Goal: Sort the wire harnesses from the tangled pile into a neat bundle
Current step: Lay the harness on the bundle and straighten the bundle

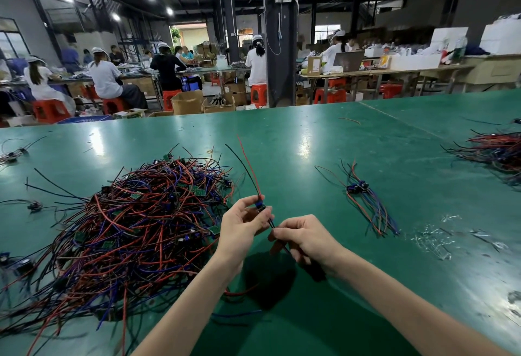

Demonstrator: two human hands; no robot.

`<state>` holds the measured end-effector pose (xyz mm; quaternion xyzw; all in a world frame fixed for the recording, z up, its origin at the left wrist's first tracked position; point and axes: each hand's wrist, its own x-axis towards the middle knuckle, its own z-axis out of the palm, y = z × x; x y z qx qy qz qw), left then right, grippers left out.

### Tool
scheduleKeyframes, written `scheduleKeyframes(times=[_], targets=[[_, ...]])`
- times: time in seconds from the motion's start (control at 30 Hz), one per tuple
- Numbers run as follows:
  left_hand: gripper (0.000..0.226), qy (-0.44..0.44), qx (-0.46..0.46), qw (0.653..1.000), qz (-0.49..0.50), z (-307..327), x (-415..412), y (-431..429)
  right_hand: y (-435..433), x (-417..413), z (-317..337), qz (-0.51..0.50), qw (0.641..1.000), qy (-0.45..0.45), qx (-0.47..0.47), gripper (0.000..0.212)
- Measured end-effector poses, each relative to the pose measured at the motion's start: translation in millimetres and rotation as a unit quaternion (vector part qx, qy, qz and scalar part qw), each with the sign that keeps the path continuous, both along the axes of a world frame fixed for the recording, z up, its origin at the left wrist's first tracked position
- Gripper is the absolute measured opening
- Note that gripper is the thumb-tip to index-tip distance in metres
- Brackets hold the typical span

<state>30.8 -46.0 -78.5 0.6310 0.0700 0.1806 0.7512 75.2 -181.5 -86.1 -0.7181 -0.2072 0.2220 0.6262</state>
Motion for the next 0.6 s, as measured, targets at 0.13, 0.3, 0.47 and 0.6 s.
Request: scheduleKeyframes(times=[0.13,0.3,0.47,0.6], targets=[[0.029,0.011,-0.018,1.0,-0.013,2.3,-1.8,-0.4,1.2,-0.7,-2.1,-0.001,1.0,0.001,0.004,0.016],[0.029,0.011,-0.023,0.999,-0.022,4.4,-3.5,-0.5,1.3,-2.1,-3.5,-0.021,0.996,-0.078,-0.025,0.015],[0.027,0.022,-0.026,0.999,-0.022,4.1,-3.4,-0.8,0.9,-6.9,-4.2,-0.036,0.984,-0.173,-0.032,0.016],[0.023,0.024,-0.029,0.999,-0.023,5.3,-3.8,-1.4,0.8,-8.2,-2.3,-0.04,0.983,-0.177,-0.027,0.016]])
